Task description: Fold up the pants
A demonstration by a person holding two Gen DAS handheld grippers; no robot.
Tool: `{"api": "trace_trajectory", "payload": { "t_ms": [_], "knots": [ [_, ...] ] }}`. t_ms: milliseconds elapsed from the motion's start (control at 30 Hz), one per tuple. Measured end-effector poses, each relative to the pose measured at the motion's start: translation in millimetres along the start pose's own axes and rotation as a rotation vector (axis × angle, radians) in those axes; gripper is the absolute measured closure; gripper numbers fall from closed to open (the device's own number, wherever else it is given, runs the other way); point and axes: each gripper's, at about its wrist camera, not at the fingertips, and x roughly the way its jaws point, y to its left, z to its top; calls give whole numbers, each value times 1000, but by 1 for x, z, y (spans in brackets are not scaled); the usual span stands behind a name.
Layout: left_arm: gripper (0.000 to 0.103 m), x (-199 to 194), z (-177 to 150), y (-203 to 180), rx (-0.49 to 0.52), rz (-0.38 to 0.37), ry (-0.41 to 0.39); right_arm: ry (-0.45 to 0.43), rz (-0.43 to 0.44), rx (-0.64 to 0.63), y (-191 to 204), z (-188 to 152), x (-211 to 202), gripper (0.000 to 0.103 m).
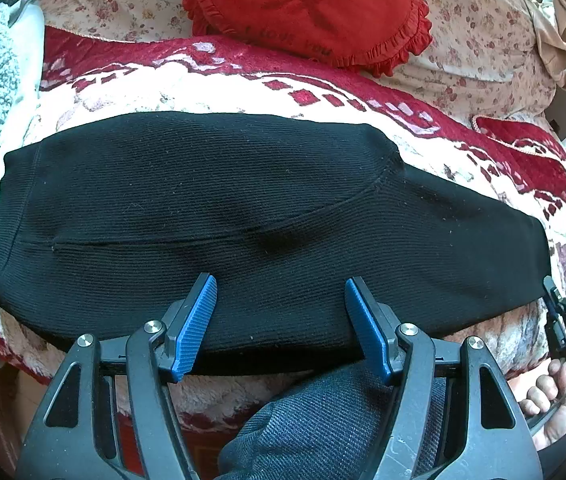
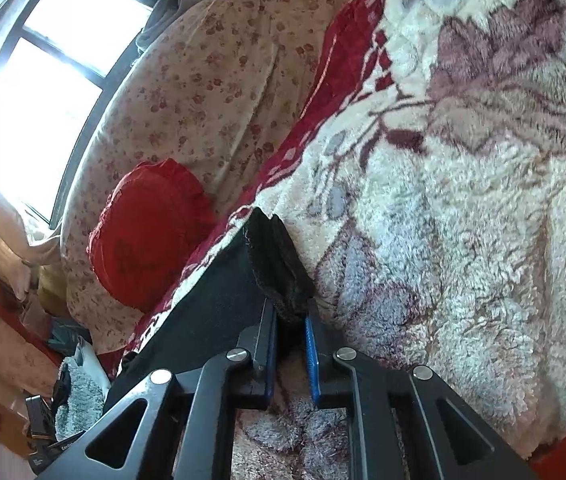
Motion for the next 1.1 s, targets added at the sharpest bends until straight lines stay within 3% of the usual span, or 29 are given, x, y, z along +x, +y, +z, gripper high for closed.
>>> {"api": "trace_trajectory", "payload": {
  "t_ms": [167,333,500,933,1100],
  "knots": [
    [36,0,0,1,-1,-3,0,-36,7,-69,23,1,-7,94],
    [36,-1,0,5,-30,-36,-10,-11,124,-152,59,-4,-3,95],
    [36,-1,2,3,-36,-44,-14,47,256,-264,105,-21,9,95],
    [37,-4,0,16,-81,-99,-36,251,471,-347,187,-73,66,95],
    [37,-23,-9,36,-183,-151,-141,362,556,-428,221,-100,86,95]
  ]
}}
